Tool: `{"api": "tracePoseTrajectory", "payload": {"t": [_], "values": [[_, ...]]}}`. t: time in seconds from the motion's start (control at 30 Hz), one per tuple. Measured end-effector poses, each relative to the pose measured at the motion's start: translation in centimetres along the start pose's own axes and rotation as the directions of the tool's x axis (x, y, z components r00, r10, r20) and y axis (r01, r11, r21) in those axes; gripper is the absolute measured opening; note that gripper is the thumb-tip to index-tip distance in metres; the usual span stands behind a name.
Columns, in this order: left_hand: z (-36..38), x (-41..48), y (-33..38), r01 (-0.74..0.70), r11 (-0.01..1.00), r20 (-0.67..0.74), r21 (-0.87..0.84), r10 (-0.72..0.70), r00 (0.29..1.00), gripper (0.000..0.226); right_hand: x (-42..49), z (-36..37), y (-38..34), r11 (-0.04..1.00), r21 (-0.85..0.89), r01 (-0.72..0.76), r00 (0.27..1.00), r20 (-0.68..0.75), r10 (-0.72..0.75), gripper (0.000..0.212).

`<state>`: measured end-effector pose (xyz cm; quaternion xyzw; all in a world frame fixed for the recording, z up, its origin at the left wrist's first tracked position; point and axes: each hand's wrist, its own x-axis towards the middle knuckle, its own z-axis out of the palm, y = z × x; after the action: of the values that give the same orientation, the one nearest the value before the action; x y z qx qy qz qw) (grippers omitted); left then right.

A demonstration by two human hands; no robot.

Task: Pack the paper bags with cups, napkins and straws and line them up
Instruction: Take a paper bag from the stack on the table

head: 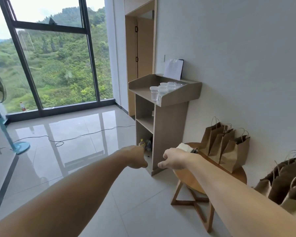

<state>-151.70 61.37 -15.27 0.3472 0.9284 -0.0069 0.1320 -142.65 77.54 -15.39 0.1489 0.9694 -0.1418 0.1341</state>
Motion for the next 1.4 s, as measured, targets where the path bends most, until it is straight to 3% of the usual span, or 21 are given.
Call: {"api": "tracePoseTrajectory", "payload": {"t": [0.3, 0.53, 0.83, 0.97, 1.07, 1.2, 1.33, 1.4], "values": [[-3.5, 15.2, -4.3, -0.194, 0.98, 0.047, 0.043, 0.192, 0.98, 0.019, 12.8, -2.6, 0.6, 0.986, 0.074, -0.15, 0.987, -0.049, 0.154, 0.056], [-3.8, 27.2, -1.5, -0.242, 0.969, 0.116, 0.055, 0.234, 0.965, 0.029, 20.0, -4.7, 6.2, 0.96, 0.157, -0.23, 0.971, -0.028, 0.237, 0.033], [-5.5, 42.3, 7.5, -0.35, 0.934, 0.189, 0.067, 0.333, 0.924, 0.022, 29.7, -7.4, 19.1, 0.919, 0.209, -0.333, 0.943, 0.075, 0.324, 0.056], [-6.0, 48.2, 12.1, -0.414, 0.909, 0.202, 0.056, 0.395, 0.896, 0.045, 32.1, -8.9, 25.2, 0.891, 0.253, -0.377, 0.924, 0.038, 0.38, 0.048], [-6.1, 51.9, 15.5, -0.475, 0.878, 0.24, 0.063, 0.448, 0.861, 0.048, 33.3, -9.6, 29.2, 0.86, 0.28, -0.427, 0.899, 0.031, 0.436, 0.046], [-5.3, 56.2, 20.1, -0.593, 0.804, 0.284, 0.044, 0.559, 0.779, 0.036, 34.1, -9.5, 33.6, 0.785, 0.373, -0.494, 0.857, 0.055, 0.513, 0.059], [-3.4, 61.1, 25.0, -0.712, 0.702, 0.341, -0.007, 0.671, 0.658, 0.032, 34.7, -8.5, 37.9, 0.676, 0.43, -0.598, 0.773, 0.089, 0.628, 0.039], [-2.6, 63.2, 27.2, -0.743, 0.669, 0.351, -0.023, 0.702, 0.62, 0.033, 34.6, -8.4, 39.6, 0.595, 0.455, -0.663, 0.708, 0.119, 0.696, 0.039]]}}
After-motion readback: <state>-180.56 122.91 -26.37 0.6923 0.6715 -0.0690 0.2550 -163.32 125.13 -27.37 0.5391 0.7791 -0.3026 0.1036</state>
